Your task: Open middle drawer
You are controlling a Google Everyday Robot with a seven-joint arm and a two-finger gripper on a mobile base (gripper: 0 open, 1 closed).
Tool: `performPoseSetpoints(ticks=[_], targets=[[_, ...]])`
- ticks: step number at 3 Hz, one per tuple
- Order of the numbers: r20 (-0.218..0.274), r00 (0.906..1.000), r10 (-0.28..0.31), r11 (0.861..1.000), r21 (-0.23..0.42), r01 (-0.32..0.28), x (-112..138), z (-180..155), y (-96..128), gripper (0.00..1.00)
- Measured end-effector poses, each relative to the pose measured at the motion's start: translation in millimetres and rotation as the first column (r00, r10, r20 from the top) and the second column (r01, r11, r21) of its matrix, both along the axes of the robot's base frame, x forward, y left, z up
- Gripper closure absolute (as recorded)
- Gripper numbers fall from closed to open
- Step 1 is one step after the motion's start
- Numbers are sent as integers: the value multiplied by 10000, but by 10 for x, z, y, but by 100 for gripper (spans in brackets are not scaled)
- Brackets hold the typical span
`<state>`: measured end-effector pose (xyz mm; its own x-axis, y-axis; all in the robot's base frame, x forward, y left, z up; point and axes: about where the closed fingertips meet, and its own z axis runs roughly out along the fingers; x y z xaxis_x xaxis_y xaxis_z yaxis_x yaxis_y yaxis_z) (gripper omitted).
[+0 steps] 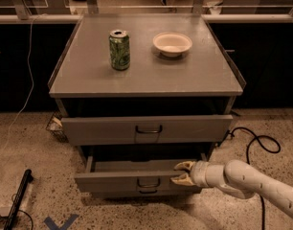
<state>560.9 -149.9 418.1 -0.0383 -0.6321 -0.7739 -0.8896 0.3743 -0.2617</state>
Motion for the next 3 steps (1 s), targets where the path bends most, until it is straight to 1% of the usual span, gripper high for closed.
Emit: performPoseSetpoints(ticks=[1, 3], targets=[[0, 10000, 1, 10000, 1, -1, 0, 0, 1, 52], [0, 10000, 1, 10000, 1, -1, 0, 0, 1, 6]])
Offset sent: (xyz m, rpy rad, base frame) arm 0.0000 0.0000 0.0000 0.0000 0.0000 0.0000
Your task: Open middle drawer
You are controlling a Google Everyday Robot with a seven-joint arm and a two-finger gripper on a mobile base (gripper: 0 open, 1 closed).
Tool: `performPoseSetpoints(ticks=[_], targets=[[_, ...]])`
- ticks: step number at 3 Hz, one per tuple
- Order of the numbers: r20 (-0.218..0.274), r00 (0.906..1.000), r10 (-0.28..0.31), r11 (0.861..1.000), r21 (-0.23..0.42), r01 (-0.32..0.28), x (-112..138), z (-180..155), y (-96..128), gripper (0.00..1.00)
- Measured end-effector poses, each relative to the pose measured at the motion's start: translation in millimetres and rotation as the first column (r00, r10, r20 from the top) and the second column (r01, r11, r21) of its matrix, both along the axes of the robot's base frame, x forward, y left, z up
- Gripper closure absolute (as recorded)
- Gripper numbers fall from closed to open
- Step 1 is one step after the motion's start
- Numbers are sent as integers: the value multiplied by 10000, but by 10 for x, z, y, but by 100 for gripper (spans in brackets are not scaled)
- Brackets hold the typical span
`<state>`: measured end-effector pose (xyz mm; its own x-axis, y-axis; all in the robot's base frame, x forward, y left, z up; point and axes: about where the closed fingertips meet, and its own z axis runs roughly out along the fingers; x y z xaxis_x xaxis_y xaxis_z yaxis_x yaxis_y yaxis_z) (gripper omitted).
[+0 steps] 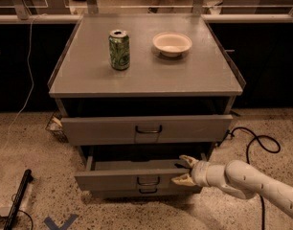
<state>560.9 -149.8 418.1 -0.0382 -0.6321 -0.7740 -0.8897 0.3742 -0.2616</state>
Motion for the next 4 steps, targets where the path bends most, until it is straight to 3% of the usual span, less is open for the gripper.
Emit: performPoseSetpoints(ticks=[1, 2, 3, 4], targets=[[0, 10000, 0, 10000, 0, 0, 0, 0, 0, 6], [-7, 10000, 78, 10000, -19, -78, -65, -15, -23, 38], [-36, 9992, 409, 9991, -100, -409, -346, -81, -126, 61], [-29, 9990, 438, 9990, -107, -439, -363, -19, -130, 84]])
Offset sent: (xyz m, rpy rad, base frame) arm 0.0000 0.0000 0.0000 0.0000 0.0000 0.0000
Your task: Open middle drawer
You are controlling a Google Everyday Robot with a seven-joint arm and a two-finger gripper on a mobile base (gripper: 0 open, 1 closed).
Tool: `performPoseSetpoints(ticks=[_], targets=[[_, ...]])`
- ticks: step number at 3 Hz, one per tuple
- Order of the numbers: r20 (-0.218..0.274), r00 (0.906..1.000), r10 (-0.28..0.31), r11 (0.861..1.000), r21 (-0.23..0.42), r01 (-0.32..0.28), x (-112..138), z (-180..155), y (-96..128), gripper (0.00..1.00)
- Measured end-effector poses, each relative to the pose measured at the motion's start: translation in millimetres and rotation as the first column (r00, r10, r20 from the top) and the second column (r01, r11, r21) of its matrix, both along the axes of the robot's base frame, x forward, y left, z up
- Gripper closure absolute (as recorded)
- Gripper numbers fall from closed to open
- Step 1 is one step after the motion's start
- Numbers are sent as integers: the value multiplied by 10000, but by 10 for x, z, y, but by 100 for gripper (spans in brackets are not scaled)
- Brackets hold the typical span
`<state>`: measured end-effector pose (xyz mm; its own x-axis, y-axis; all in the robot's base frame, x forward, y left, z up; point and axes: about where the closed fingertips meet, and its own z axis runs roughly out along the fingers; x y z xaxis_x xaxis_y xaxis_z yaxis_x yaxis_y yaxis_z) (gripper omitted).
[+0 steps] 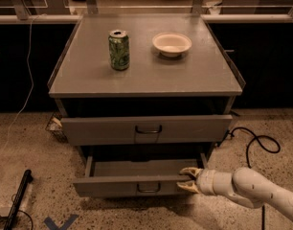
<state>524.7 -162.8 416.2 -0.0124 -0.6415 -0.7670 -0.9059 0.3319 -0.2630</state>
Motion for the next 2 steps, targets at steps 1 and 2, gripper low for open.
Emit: performPoseSetpoints(ticks=[1, 2], targets=[[0, 10000, 1, 10000, 0, -1, 0, 28, 0, 100], [0, 10000, 5, 10000, 1, -5, -2, 37, -1, 100]])
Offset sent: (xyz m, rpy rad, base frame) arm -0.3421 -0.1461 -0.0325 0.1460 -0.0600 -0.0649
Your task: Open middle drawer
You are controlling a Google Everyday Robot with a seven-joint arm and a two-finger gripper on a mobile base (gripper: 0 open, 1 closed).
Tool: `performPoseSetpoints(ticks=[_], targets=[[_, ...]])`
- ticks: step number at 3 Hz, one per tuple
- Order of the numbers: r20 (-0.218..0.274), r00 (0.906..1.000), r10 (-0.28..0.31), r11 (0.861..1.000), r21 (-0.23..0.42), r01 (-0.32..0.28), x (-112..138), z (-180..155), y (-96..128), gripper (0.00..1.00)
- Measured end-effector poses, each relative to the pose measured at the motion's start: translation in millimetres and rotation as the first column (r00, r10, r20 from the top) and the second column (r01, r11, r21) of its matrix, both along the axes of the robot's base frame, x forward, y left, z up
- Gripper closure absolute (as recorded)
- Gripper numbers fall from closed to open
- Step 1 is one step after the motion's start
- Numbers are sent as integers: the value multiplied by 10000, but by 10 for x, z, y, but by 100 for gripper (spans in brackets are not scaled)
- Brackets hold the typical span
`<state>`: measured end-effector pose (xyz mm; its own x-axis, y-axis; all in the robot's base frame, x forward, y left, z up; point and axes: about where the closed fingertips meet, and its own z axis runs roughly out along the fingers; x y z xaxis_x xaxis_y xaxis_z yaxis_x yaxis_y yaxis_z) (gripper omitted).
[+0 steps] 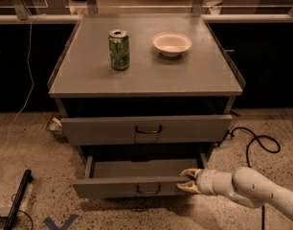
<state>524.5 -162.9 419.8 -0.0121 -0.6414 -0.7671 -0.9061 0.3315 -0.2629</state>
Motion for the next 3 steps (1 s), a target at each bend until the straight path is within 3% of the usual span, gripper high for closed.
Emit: performPoseSetpoints(ticks=[1, 3], targets=[[47, 10000, -40, 9999, 97, 39, -233, -24, -81, 100], [48, 10000, -39, 9999, 98, 39, -252, 14, -78, 59]])
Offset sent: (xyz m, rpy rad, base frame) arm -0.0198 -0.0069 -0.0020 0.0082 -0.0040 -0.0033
